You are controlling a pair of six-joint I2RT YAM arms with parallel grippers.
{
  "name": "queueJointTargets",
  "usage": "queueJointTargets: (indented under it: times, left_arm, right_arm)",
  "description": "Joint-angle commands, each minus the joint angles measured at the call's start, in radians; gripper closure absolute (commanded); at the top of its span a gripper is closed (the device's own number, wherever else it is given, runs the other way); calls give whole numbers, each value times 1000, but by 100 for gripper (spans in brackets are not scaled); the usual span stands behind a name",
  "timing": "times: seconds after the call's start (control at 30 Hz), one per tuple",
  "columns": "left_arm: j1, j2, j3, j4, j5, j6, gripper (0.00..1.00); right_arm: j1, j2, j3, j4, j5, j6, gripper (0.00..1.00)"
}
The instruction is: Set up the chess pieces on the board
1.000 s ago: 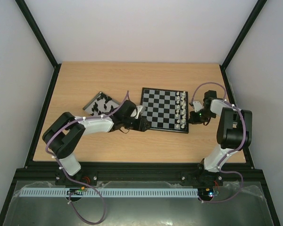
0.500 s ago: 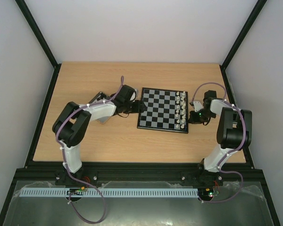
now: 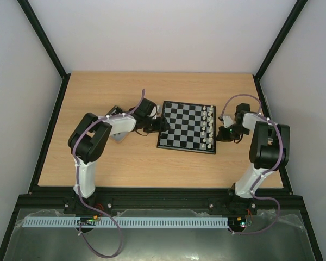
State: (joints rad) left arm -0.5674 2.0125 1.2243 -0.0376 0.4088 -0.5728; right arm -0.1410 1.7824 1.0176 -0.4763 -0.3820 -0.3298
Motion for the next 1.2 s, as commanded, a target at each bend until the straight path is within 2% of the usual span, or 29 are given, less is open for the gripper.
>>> queueJointTargets:
  times: [0.0, 0.4, 0.53, 0.63, 0.67, 0.7, 0.73, 0.83, 0.97, 1.1, 1.17]
  left_arm:
    - [-56, 3, -13, -10, 105, 40, 29]
    - [-148, -203, -233, 16, 66, 10, 29]
    - [-159, -279, -306, 0, 3, -16, 30]
    - [-150, -336, -330, -45, -97, -16, 27]
    - [-147, -354, -329, -70, -138, -16, 20]
    - [-144, -377, -325, -98, -186, -14, 3]
    - [-143, -402, -320, -124, -225, -9, 1]
    - [-144, -465, -269, -246, -321, 35, 1]
    - [-149, -510, -146, -443, -466, 99, 1]
    - [-154, -601, -120, -450, -611, 162, 1]
    - [-154, -661, -117, -415, -642, 200, 1]
  right_arm:
    - [13, 20, 4, -91, -90, -45, 96]
    - [12, -91, -105, -127, -74, -134, 96]
    - [12, -124, -127, -118, -44, -128, 96]
    - [9, -140, -118, -79, 24, -68, 96]
    - [3, -142, -103, -80, 36, -43, 93]
    - [-8, -144, -82, -82, 42, -23, 92]
    - [-22, -149, -58, -92, 40, -6, 90]
    - [-70, -186, 24, -137, 32, 37, 81]
    - [-84, -301, 108, -146, 28, 91, 57]
    - [-83, -407, 156, -121, -114, 164, 41]
    - [-81, -453, 152, -90, -187, 202, 37]
